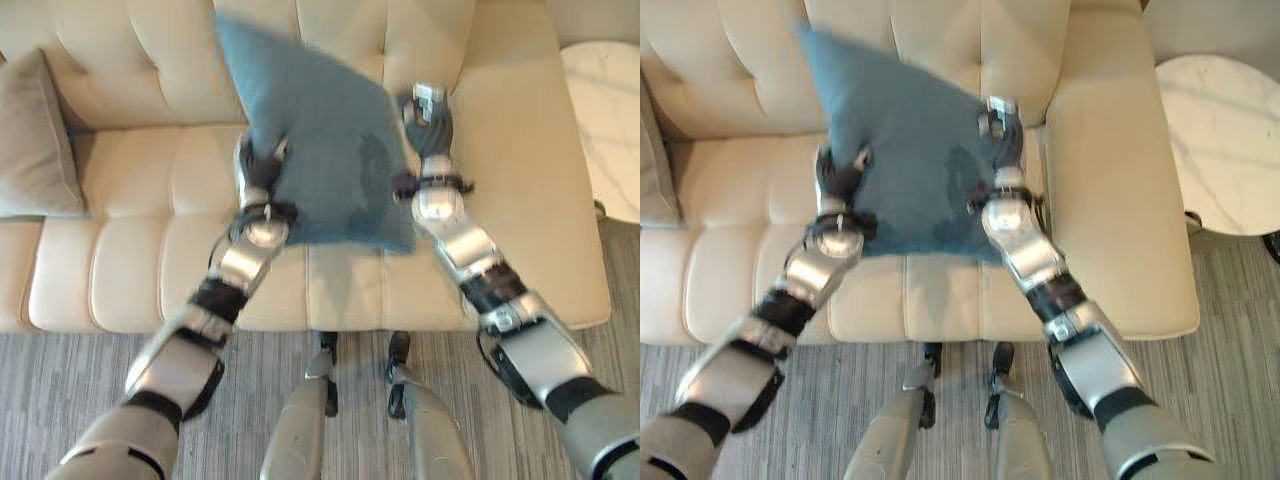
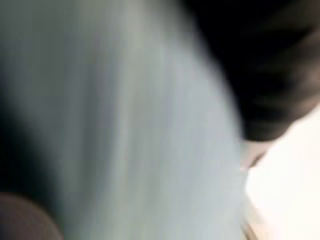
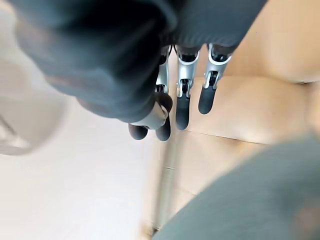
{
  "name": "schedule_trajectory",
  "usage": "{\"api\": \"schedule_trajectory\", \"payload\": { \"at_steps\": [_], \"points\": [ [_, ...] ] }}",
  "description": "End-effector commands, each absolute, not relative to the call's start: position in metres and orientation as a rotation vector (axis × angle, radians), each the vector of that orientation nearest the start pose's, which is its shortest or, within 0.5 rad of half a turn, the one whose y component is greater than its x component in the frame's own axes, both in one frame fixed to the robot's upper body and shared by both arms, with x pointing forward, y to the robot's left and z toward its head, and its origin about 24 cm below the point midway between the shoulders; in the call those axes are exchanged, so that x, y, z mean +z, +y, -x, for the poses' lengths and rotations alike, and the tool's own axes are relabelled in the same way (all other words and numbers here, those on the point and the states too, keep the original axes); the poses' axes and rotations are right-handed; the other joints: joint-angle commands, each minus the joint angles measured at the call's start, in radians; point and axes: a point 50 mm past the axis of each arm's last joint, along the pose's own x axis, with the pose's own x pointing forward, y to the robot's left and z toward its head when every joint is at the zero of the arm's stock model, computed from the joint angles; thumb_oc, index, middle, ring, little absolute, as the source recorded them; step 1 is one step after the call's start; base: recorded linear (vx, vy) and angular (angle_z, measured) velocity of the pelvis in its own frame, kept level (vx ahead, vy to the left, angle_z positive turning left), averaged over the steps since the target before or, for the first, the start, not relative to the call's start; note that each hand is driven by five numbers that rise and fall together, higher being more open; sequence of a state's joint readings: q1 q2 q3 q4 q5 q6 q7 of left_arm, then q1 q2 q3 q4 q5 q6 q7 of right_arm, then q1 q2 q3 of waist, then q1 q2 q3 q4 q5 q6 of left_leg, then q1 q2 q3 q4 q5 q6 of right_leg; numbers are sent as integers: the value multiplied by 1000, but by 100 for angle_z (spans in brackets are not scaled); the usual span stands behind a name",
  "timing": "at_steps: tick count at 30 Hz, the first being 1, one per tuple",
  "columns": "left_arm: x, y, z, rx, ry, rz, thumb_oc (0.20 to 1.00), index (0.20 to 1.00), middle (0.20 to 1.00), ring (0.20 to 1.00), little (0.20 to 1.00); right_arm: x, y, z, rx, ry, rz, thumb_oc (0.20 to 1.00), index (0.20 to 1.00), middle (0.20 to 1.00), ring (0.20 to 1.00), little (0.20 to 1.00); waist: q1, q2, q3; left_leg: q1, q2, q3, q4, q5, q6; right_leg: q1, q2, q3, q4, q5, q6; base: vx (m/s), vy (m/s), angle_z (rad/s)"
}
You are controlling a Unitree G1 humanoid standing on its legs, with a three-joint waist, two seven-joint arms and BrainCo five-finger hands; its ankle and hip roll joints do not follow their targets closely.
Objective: Pick up all the scattered cushions and arrange them neatly on the sofa.
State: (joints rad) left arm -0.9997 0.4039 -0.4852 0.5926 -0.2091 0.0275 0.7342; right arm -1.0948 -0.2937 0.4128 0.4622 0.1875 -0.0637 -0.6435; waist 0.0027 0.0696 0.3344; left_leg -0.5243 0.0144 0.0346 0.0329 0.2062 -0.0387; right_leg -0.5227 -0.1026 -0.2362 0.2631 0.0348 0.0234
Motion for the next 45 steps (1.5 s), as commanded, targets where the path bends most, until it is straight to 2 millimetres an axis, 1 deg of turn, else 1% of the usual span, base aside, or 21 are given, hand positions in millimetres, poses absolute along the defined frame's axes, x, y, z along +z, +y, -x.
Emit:
{"api": "schedule_trajectory", "payload": {
  "at_steps": [1, 2, 5, 8, 15, 16, 17, 18, 19, 22, 28, 31, 32, 34, 35, 36, 37, 38, 40, 41, 45],
  "points": [
    [303, 148, -383, 507, -758, -397, 200, 200, 200, 200, 200, 323, -78, -360, -220, -876, 140, 200, 200, 200, 200, 200, -5, -64, -6, -81, -36, 11, 223, -225, 25, -66, -48, 70, 15, -85, 63, 63, -8, 21],
    [335, 153, -382, 556, -829, -534, 200, 200, 200, 200, 200, 349, -83, -358, -281, -959, 193, 200, 200, 200, 200, 200, -14, -60, -2, -169, -39, 8, 291, -247, 25, -151, -53, 83, 81, -101, 65, 58, -6, 24],
    [365, 160, -378, 625, -896, -657, 200, 200, 200, 200, 200, 373, -92, -356, -348, -1030, 286, 200, 200, 200, 200, 200, -22, -60, -7, -278, -39, 8, 341, -257, 26, -258, -57, 97, 133, -106, 63, 64, 21, 18],
    [383, 170, -376, 680, -905, -731, 200, 200, 200, 200, 200, 388, -96, -358, -363, -1041, 351, 200, 200, 200, 200, 200, -25, -68, -21, -377, -38, 8, 363, -255, 27, -364, -58, 112, 166, -103, 65, 78, 4, 17],
    [396, 191, -382, 808, -795, -793, 200, 200, 200, 200, 200, 382, -91, -373, -355, -948, 424, 200, 200, 200, 200, 200, -31, -77, -22, -457, -38, 17, 324, -231, 20, -447, -48, 123, 115, -75, 71, 57, -8, -5],
    [394, 198, -384, 842, -756, -816, 580, 580, 580, 580, 580, 377, -90, -379, -351, -907, 428, 200, 200, 200, 200, 200, -35, -73, -22, -465, -41, 18, 308, -221, 21, -461, -46, 131, 103, -61, 75, 35, 29, -2],
    [391, 201, -386, 844, -732, -800, 1000, 1000, 1000, 1000, 1000, 371, -88, -383, -336, -876, 423, 316, 316, 316, 316, 316, -35, -75, -21, -464, -43, 19, 302, -218, 20, -459, -46, 130, 97, -59, 75, 0, 0, 0],
    [391, 201, -386, 844, -731, -799, 1000, 1000, 1000, 1000, 1000, 371, -88, -383, -334, -876, 423, 1000, 1000, 1000, 1000, 1000, -35, -75, -21, -462, -43, 19, 300, -217, 20, -458, -46, 130, 94, -58, 75, 5, 11, -4],
    [379, 204, -392, 830, -652, -771, 1000, 1000, 1000, 1000, 1000, 355, -85, -392, -288, -778, 409, 1000, 1000, 1000, 1000, 1000, -37, -79, -16, -459, -45, 22, 293, -213, 21, -451, -41, 133, 77, -50, 74, 6, 6, -5],
    [369, 210, -397, 826, -577, -722, 1000, 1000, 1000, 1000, 1000, 335, -84, -401, -252, -667, 372, 1000, 1000, 1000, 1000, 1000, -39, -81, -16, -445, -49, 22, 282, -210, 20, -440, -37, 142, 59, -43, 73, 2, 2, -1],
    [347, 231, -401, 809, -446, -571, 1000, 1000, 1000, 1000, 1000, 303, -107, -413, -289, -520, 374, 1000, 1000, 1000, 1000, 1000, -35, -73, -7, -371, -55, 22, 243, -198, 17, -364, -32, 137, 20, -28, 75, -15, 2, -1],
    [320, 245, -404, 778, -370, -440, 1000, 1000, 1000, 1000, 1000, 282, -126, -415, -327, -458, 349, 1000, 1000, 1000, 1000, 1000, -30, -66, 3, -294, -61, 16, 208, -191, 17, -285, -29, 129, -14, -22, 76, -4, 2, -2],
    [301, 255, -404, 753, -316, -350, 1000, 1000, 1000, 1000, 1000, 277, -131, -412, -343, -466, 330, 1000, 1000, 1000, 1000, 1000, -29, -64, 11, -242, -60, 15, 185, -190, 15, -230, -26, 126, -34, -22, 78, -1, 13, -7],
    [282, 255, -405, 705, -295, -209, 1000, 1000, 1000, 1000, 1000, 258, -140, -409, -361, -438, 304, 1000, 1000, 1000, 1000, 1000, -29, -58, 4, -188, -63, 12, 157, -185, 17, -174, -28, 115, -61, -16, 79, 17, 11, -8],
    [260, 257, -406, 662, -258, -85, 1000, 1000, 1000, 1000, 1000, 243, -147, -408, -357, -403, 272, 1000, 1000, 1000, 1000, 1000, -29, -59, 4, -132, -63, 9, 137, -187, 14, -119, -27, 107, -78, -20, 80, 37, 19, -7],
    [243, 261, -404, 633, -232, -46, 1000, 1000, 1000, 1000, 1000, 230, -153, -406, -355, -372, 256, 1000, 1000, 1000, 1000, 1000, -28, -60, -4, -101, -63, 6, 123, -184, 16, -85, -27, 104, -91, -16, 80, 36, 14, -6],
    [239, 262, -404, 632, -226, -47, 1000, 1000, 1000, 1000, 1000, 227, -153, -405, -353, -366, 259, 1000, 1000, 1000, 1000, 1000, -29, -59, -4, -90, -63, 6, 118, -184, 16, -74, -27, 104, -96, -15, 80, 68, 34, -2],
    [193, 275, -394, 611, -128, -13, 1000, 1000, 1000, 1000, 1000, 189, -168, -398, -337, -274, 217, 1000, 1000, 1000, 1000, 1000, -29, -62, -19, -1, -62, 5, 82, -184, 17, 14, -24, 91, -122, -17, 80, 71, 31, 1],
    [149, 277, -383, 586, -27, -22, 1000, 1000, 1000, 1000, 1000, 147, -177, -387, -314, -169, 202, 1000, 1000, 1000, 1000, 1000, -28, -62, -27, 84, -61, 9, 42, -184, 21, 97, -25, 82, -152, -12, 82, 81, 52, -1],
    [121, 279, -373, 584, 25, 50, 1000, 1000, 1000, 1000, 1000, 124, -179, -377, -299, -112, 186, 1000, 1000, 1000, 1000, 1000, -26, -62, -32, 133, -61, 11, 17, -185, 21, 140, -23, 78, -163, -12, 85, 79, 60, -4],
    [37, 282, -326, 561, 234, 8, 1000, 1000, 1000, 1000, 1000, 51, -188, -340, -256, 89, 164, 1000, 1000, 1000, 1000, 1000, -24, -63, -83, 263, -53, 26, -53, -178, 30, 261, -15, 69, -235, -1, 93, 79, 59, -4]
  ]
}}
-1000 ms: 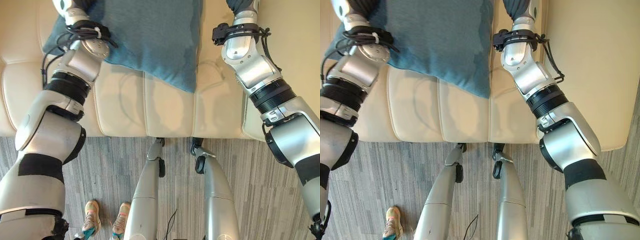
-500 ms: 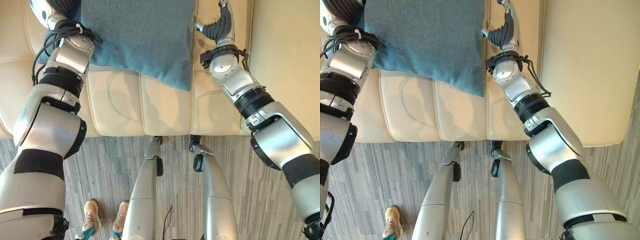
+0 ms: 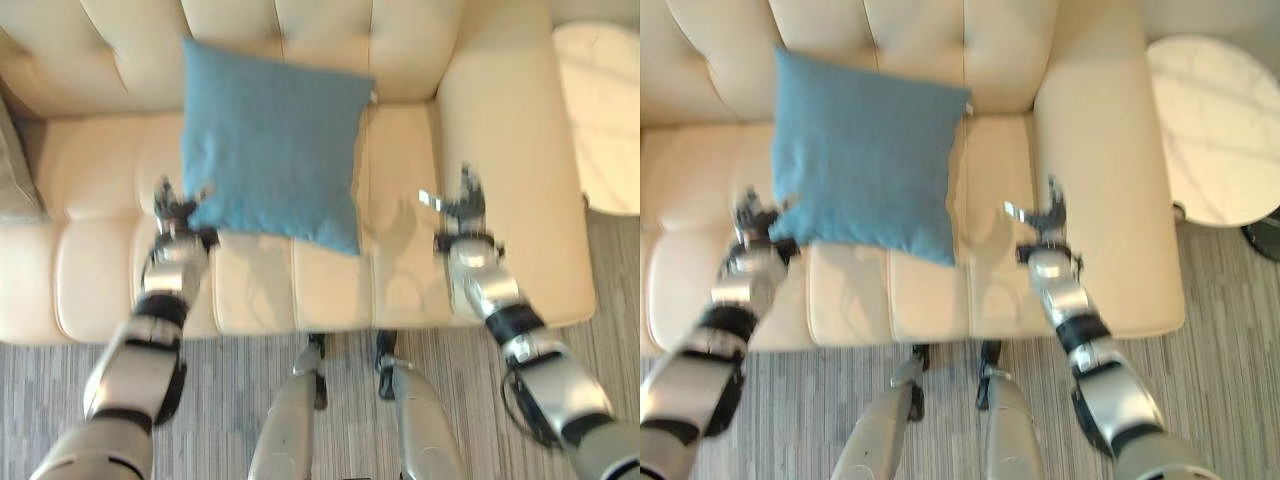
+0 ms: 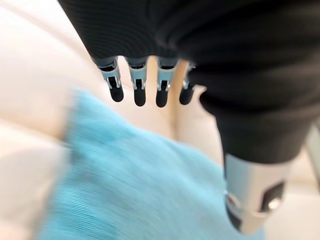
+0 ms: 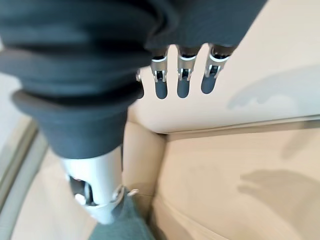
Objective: Pick up all the scattered cushions and arrange them neatly on the sofa.
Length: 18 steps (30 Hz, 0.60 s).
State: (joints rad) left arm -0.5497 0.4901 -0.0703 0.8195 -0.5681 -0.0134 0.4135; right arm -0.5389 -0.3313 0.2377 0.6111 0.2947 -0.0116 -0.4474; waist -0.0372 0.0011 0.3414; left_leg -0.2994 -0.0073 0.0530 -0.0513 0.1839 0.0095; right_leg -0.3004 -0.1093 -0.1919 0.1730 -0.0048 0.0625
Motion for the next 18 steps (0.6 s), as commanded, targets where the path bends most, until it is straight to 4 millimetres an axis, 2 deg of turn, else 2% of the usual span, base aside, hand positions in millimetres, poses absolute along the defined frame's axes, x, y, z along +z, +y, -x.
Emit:
{"api": "schedule_trajectory", "payload": {
  "at_steps": [1, 5, 7, 8, 9, 11, 14, 16, 18],
  "points": [
    [15, 277, -311, 540, 285, 19, 1000, 1000, 1000, 1000, 1000, 37, -189, -329, -240, 130, 157, 1000, 1000, 1000, 1000, 1000, 17, 8, -106, 73, -29, 13, 6, -154, -17, 68, -6, 24, -167, 43, 57, 44, 68, -12],
    [-34, 271, -265, 518, 425, 50, 1000, 1000, 1000, 1000, 1000, -8, -206, -293, -241, 289, 170, 1000, 1000, 1000, 1000, 1000, 18, 11, -159, 152, -30, 24, -36, -153, -16, 146, 2, 17, -216, 57, 65, 5, 71, -5],
    [-50, 265, -245, 488, 475, 44, 1000, 1000, 1000, 1000, 1000, -26, -213, -276, -247, 359, 156, 1000, 1000, 1000, 1000, 1000, 17, 10, -182, 181, -29, 31, -36, -163, -13, 178, 0, 13, -228, 58, 67, -9, 65, -5],
    [-50, 265, -245, 488, 476, 44, 1000, 1000, 1000, 1000, 1000, -26, -213, -275, -247, 360, 157, 1000, 1000, 1000, 1000, 1000, 18, 10, -182, 183, -29, 31, -36, -164, -13, 180, 1, 13, -230, 59, 67, -27, 89, -10],
    [-67, 260, -224, 465, 547, 40, 1000, 1000, 1000, 1000, 1000, -42, -219, -258, -238, 430, 166, 1000, 1000, 1000, 1000, 1000, 19, 10, -200, 209, -31, 32, -36, -174, -7, 203, 1, 16, -230, 59, 71, -16, 85, -14],
    [-80, 259, -207, 454, 613, 36, 1000, 1000, 1000, 1000, 1000, -57, -223, -241, -227, 503, 181, 1000, 1000, 1000, 1000, 1000, 20, 12, -218, 235, -32, 36, -36, -183, -3, 226, 1, 16, -225, 56, 75, -25, 98, -13],
    [-96, 257, -183, 442, 695, 33, 1000, 1000, 1000, 1000, 1000, -67, -229, -227, -192, 561, 247, 1000, 1000, 1000, 1000, 1000, 24, 18, -223, 269, -33, 50, -36, -192, 1, 254, -2, 8, -215, 57, 84, -65, 71, -18],
    [-97, 256, -178, 438, 698, 30, 1000, 1000, 1000, 1000, 1000, -67, -231, -225, -193, 561, 261, 1000, 1000, 1000, 1000, 1000, 25, 21, -216, 275, -28, 59, -36, -188, 2, 247, -4, 2, -193, 56, 87, -125, 33, -16],
    [-103, 255, -170, 419, 736, 19, 1000, 1000, 1000, 1000, 1000, -69, -232, -223, -185, 570, 268, 1000, 1000, 1000, 1000, 1000, 16, 35, -192, 277, -16, 64, -36, -168, 5, 230, 10, 8, -53, -12, 75, -197, 13, -16]
  ]
}}
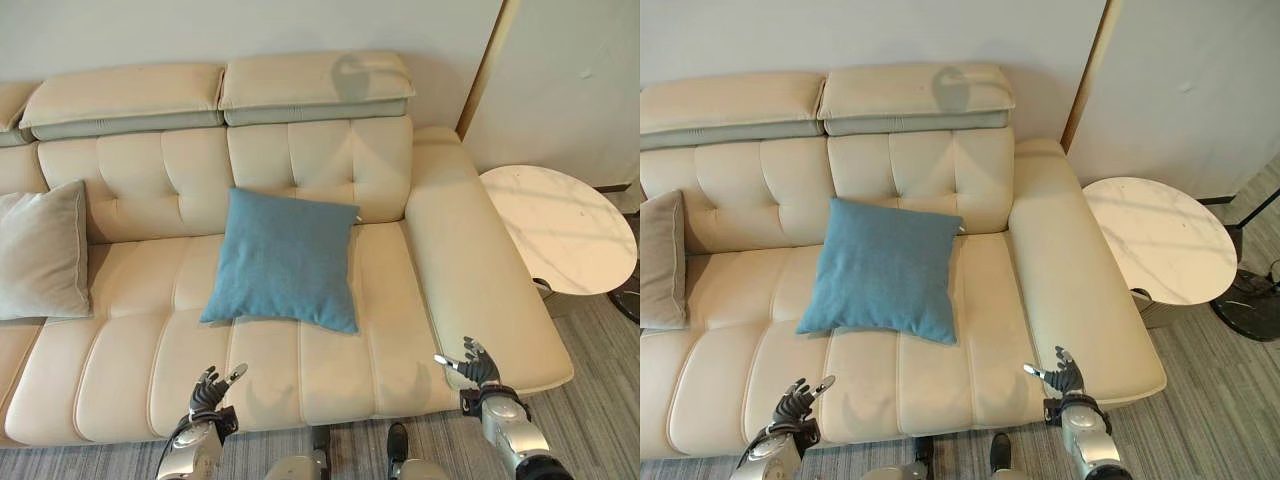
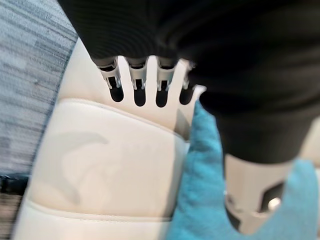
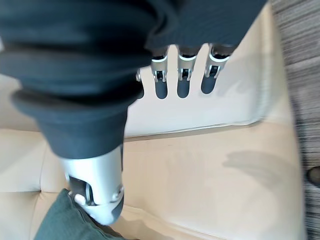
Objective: Pick up all the scattered cushions and arrange them neatly on the sofa.
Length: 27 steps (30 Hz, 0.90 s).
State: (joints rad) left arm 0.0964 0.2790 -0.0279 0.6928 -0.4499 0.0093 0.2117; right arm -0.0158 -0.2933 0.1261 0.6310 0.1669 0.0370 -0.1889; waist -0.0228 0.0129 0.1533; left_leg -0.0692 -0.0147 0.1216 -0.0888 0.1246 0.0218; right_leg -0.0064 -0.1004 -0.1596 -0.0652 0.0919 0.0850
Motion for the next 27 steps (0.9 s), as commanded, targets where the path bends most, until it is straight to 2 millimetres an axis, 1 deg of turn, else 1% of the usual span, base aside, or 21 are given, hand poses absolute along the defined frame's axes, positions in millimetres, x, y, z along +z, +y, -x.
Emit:
{"api": "schedule_trajectory", "payload": {
  "at_steps": [1, 2, 3, 4, 5, 7, 9, 11, 12, 14, 15, 16, 18, 19, 21, 22, 23, 24, 25, 26, 27],
  "points": [
    [-105, 253, -168, 412, 752, 21, 1000, 1000, 1000, 1000, 1000, -70, -232, -221, -184, 575, 263, 1000, 1000, 1000, 1000, 1000, 1, 25, -3, 46, -8, -8, 2, -103, -7, -61, 12, -18, 222, -136, 45, -165, -20, 4],
    [-108, 251, -166, 398, 770, 11, 1000, 1000, 1000, 1000, 1000, -73, -231, -219, -179, 587, 262, 1000, 1000, 1000, 1000, 1000, -3, 25, -2, 46, -9, -15, 2, -98, -6, -54, 23, -9, 289, -175, 37, -153, -59, 9],
    [-113, 250, -158, 384, 804, -3, 1000, 1000, 1000, 1000, 1000, -78, -231, -210, -175, 607, 252, 1000, 1000, 1000, 1000, 1000, 0, 20, -13, 49, -14, -24, 2, -97, -4, -28, 32, -4, 345, -214, 26, -106, -55, 9],
    [-113, 250, -158, 384, 804, -3, 1000, 1000, 1000, 1000, 1000, -78, -231, -210, -175, 607, 252, 1000, 1000, 1000, 1000, 1000, 0, 21, -15, 47, -13, -24, 2, -97, -4, -30, 32, -4, 345, -213, 25, -86, -70, 18],
    [-115, 250, -154, 381, 824, -12, 1000, 1000, 1000, 1000, 1000, -80, -229, -207, -176, 615, 241, 1000, 1000, 1000, 1000, 1000, 0, 16, -20, 46, -17, -29, 2, -96, -3, -16, 37, 1, 369, -221, 24, -70, -69, 31],
    [-118, 247, -149, 357, 842, -35, 1000, 1000, 1000, 1000, 1000, -84, -228, -200, -179, 629, 217, 1000, 1000, 1000, 1000, 1000, 4, 4, -38, 38, -24, -36, 2, -94, -5, 22, 50, 11, 361, -221, 22, -129, -126, 38],
    [-121, 243, -144, 346, 867, -47, 1000, 1000, 1000, 1000, 1000, -88, -225, -197, -180, 647, 199, 1000, 1000, 1000, 1000, 1000, 16, -8, -46, 16, -30, -38, 2, -80, -8, 79, 64, 6, 295, -237, 14, -201, -158, 28],
    [-121, 243, -145, 351, 861, -52, 1000, 1000, 1000, 1000, 1000, -91, -222, -196, -168, 666, 194, 1000, 1000, 1000, 1000, 1000, 33, -14, -42, -13, -17, -21, 2, -48, -22, 113, 77, -16, 181, -253, -5, -280, -194, -3],
    [-122, 241, -143, 345, 875, -49, 1000, 1000, 1000, 1000, 1000, -92, -222, -195, -166, 671, 197, 1000, 1000, 1000, 1000, 1000, 34, -15, -41, -26, -13, -22, 2, -29, -30, 123, 89, -11, 145, -263, -14, -327, -230, -34],
    [-124, 238, -144, 327, 887, -57, 1000, 1000, 1000, 1000, 1000, -95, -222, -191, -167, 690, 200, 1000, 1000, 1000, 1000, 1000, 34, -14, -22, -55, 0, -36, 2, 22, -57, 120, 119, -4, 111, -267, -40, -378, -245, -24],
    [-124, 236, -147, 316, 886, -64, 1000, 1000, 1000, 1000, 1000, -96, -223, -189, -174, 694, 198, 1000, 1000, 1000, 1000, 1000, 29, -10, -6, -73, 6, -44, 4, 50, -76, 115, 132, -10, 100, -262, -51, -422, -242, 6],
    [-124, 235, -149, 303, 884, -76, 1000, 1000, 1000, 1000, 1000, -96, -224, -188, -184, 692, 186, 1000, 1000, 1000, 1000, 1000, 21, -8, 10, -93, 15, -41, 15, 69, -93, 109, 140, -16, 92, -253, -57, -419, -224, 18],
    [-123, 234, -150, 295, 883, -86, 1000, 1000, 1000, 1000, 1000, -98, -224, -185, -183, 704, 185, 1000, 1000, 1000, 1000, 1000, 15, -4, 25, -107, 25, -43, 3, 93, -110, 98, 148, -34, 84, -242, -62, -393, -190, 17],
    [-124, 234, -151, 296, 883, -90, 1000, 1000, 1000, 1000, 1000, -99, -226, -184, -184, 714, 197, 1000, 1000, 1000, 1000, 1000, 18, -5, 38, -112, 24, -63, 12, 88, -112, 88, 145, -39, 91, -235, -64, -389, -152, 26],
    [-123, 235, -151, 301, 878, -93, 1000, 1000, 1000, 1000, 1000, -99, -227, -185, -173, 721, 210, 1000, 1000, 1000, 1000, 1000, 18, -17, 44, -113, 13, -82, 108, 41, -86, 73, 127, -41, 97, -217, -63, -307, -107, 19],
    [-123, 236, -150, 312, 879, -91, 1000, 1000, 1000, 1000, 1000, -99, -226, -185, -169, 720, 209, 1000, 1000, 1000, 1000, 1000, 18, -30, 45, -102, 12, -56, 176, -23, -67, 70, 110, -42, 93, -204, -57, -208, -72, -5],
    [-123, 237, -148, 320, 880, -86, 1000, 1000, 1000, 1000, 1000, -99, -225, -185, -164, 723, 203, 1000, 1000, 1000, 1000, 1000, 13, -36, 35, -93, 14, -32, 206, -60, -56, 62, 101, -50, 88, -196, -54, -142, -48, -10],
    [-123, 237, -148, 320, 880, -86, 1000, 1000, 1000, 1000, 1000, -99, -225, -185, -164, 723, 203, 1000, 1000, 1000, 1000, 1000, 14, -36, 36, -94, 14, -31, 211, -64, -56, 63, 102, -49, 88, -197, -54, -139, -41, 4],
    [-124, 238, -146, 328, 886, -79, 1000, 1000, 1000, 1000, 1000, -101, -223, -184, -152, 734, 203, 1000, 1000, 1000, 1000, 1000, 17, -42, 21, -60, 18, -2, 282, -132, -41, 60, 92, -52, 68, -187, -50, -87, -25, 15],
    [-124, 238, -146, 328, 886, -79, 1000, 1000, 1000, 1000, 1000, -101, -223, -184, -152, 734, 203, 1000, 1000, 1000, 1000, 1000, 17, -42, 21, -60, 18, -2, 282, -132, -41, 60, 92, -52, 68, -187, -50, -111, -14, 14],
    [-126, 238, -142, 332, 904, -76, 1000, 1000, 1000, 1000, 1000, -102, -220, -184, -138, 738, 204, 1000, 1000, 1000, 1000, 1000, 19, -38, 1, 12, 10, -1, 259, -170, -33, 63, 94, -45, 48, -175, -42, -26, 24, 4]
  ]
}}
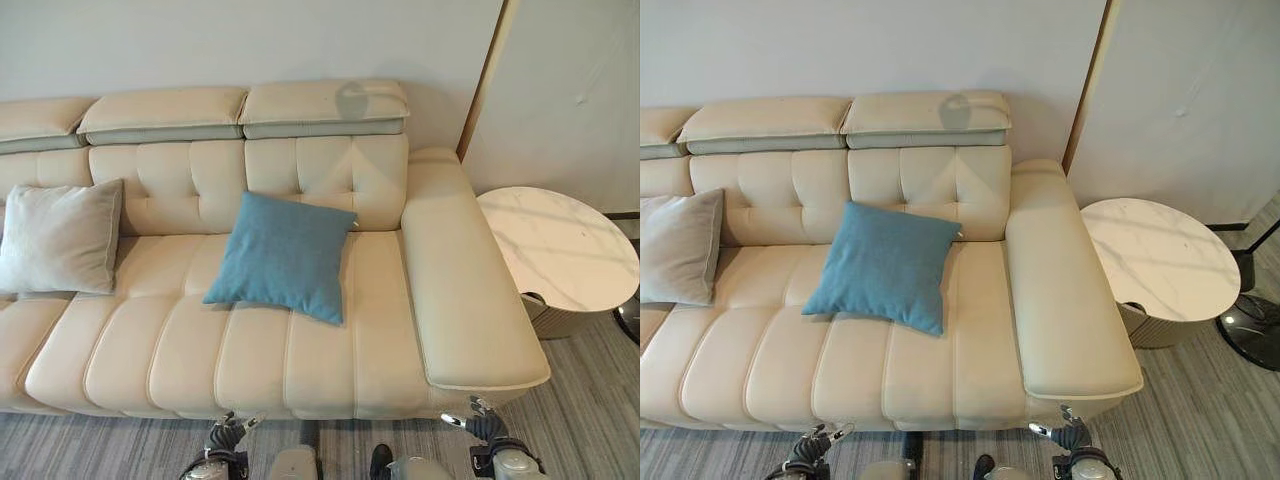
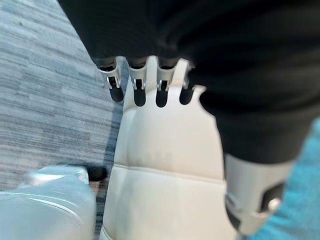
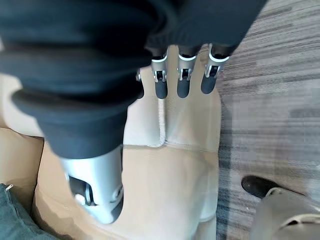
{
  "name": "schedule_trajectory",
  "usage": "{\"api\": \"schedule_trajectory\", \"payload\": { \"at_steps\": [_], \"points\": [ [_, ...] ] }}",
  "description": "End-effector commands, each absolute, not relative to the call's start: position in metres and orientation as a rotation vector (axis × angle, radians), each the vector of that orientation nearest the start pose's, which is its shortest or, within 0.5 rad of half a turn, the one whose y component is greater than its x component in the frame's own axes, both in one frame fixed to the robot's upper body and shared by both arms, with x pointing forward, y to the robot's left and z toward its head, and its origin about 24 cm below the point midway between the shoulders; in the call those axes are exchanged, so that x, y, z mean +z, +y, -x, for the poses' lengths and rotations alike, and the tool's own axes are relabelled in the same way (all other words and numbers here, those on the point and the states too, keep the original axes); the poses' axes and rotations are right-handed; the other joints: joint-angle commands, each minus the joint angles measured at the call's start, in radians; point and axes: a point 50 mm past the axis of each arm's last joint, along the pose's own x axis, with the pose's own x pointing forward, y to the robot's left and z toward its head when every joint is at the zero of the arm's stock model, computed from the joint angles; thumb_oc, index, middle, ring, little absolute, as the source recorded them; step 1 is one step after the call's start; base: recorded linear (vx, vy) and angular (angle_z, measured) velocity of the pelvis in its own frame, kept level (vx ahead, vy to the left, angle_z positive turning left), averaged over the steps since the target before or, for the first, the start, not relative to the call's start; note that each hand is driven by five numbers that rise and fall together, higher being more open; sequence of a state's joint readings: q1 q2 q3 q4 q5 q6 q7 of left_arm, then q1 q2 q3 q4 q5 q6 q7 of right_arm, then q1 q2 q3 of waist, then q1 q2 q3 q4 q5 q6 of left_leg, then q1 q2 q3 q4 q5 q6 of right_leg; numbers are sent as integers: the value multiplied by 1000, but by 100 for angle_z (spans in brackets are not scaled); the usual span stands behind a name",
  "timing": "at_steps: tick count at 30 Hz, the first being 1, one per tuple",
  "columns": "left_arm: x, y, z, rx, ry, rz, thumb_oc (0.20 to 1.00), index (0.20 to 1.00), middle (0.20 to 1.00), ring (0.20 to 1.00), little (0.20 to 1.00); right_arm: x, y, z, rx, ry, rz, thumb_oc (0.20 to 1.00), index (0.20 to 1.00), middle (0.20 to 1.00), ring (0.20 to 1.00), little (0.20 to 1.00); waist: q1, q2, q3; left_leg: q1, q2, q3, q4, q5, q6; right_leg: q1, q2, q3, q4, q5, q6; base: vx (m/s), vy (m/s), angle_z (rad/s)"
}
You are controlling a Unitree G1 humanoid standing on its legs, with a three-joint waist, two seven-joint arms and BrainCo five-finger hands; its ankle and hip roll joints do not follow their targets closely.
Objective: Pick up all the scattered cushions and arrange them neatly on the sofa.
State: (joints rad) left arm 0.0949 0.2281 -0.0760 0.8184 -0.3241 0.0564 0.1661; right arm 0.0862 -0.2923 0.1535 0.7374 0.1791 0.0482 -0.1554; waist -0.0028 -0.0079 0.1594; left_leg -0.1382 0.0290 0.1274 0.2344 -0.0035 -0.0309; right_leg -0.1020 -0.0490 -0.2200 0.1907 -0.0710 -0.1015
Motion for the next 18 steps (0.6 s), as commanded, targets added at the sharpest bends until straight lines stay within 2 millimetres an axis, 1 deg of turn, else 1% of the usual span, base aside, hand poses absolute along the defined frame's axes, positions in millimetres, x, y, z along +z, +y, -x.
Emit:
{"api": "schedule_trajectory", "payload": {
  "at_steps": [1, 2, 3, 5, 6, 10, 11, 12, 18],
  "points": [
    [-128, 237, -140, 336, 914, -73, 1000, 1000, 1000, 1000, 1000, -103, -219, -184, -135, 742, 203, 1000, 1000, 1000, 1000, 1000, -5, -14, -17, 113, -28, 4, -99, -52, 20, 158, 44, 14, -216, -11, 150, -28, 36, 3],
    [-128, 237, -139, 336, 918, -73, 1000, 1000, 1000, 1000, 1000, -104, -218, -182, -136, 746, 202, 1000, 1000, 1000, 1000, 1000, -11, -7, -30, 147, -18, 17, -145, -41, 15, 157, 49, 12, -221, -13, 151, -36, 61, 20],
    [-131, 232, -137, 316, 935, -83, 1000, 1000, 1000, 1000, 1000, -106, -217, -180, -137, 757, 198, 1000, 1000, 1000, 1000, 1000, -21, 8, -51, 181, -11, 13, -264, -5, 3, 153, 60, -2, -235, -9, 152, -33, 48, 30],
    [-131, 232, -137, 316, 935, -83, 1000, 1000, 1000, 1000, 1000, -106, -217, -180, -137, 757, 198, 1000, 1000, 1000, 1000, 1000, -22, 8, -51, 183, -12, 12, -268, -3, 3, 153, 60, -3, -235, -9, 152, -36, 47, 24],
    [-133, 229, -137, 297, 946, -101, 1000, 1000, 1000, 1000, 1000, -107, -218, -177, -148, 765, 197, 1000, 1000, 1000, 1000, 1000, -29, 14, -59, 196, -13, 3, -322, 16, -7, 155, 60, -14, -249, 1, 156, -60, 85, 8],
    [-134, 229, -134, 272, 955, -137, 1000, 1000, 1000, 1000, 1000, -111, -218, -170, -147, 785, 195, 1000, 1000, 1000, 1000, 1000, -34, 16, -68, 204, -19, 2, -322, 5, -8, 165, 57, -13, -266, 14, 160, -28, 87, 10],
    [-135, 228, -131, 265, 967, -148, 1000, 1000, 1000, 1000, 1000, -115, -219, -164, -143, 810, 209, 1000, 1000, 1000, 1000, 1000, -33, 17, -72, 214, -20, 7, -322, -3, -6, 177, 54, -6, -275, 21, 164, -30, 88, -2],
    [-136, 227, -130, 267, 971, -147, 1000, 1000, 1000, 1000, 1000, -116, -218, -163, -145, 818, 209, 1000, 1000, 1000, 1000, 1000, -32, 16, -73, 215, -21, 8, -322, -5, -5, 179, 53, -5, -276, 23, 166, -46, 119, -4],
    [-142, 225, -124, 260, 1018, -171, 1000, 1000, 1000, 1000, 1000, -124, -218, -155, -155, 869, 199, 1000, 1000, 1000, 1000, 1000, -33, 7, -85, 228, -29, 13, -322, -16, 6, 186, 44, 19, -273, 34, 175, -39, 81, -8]
  ]
}}
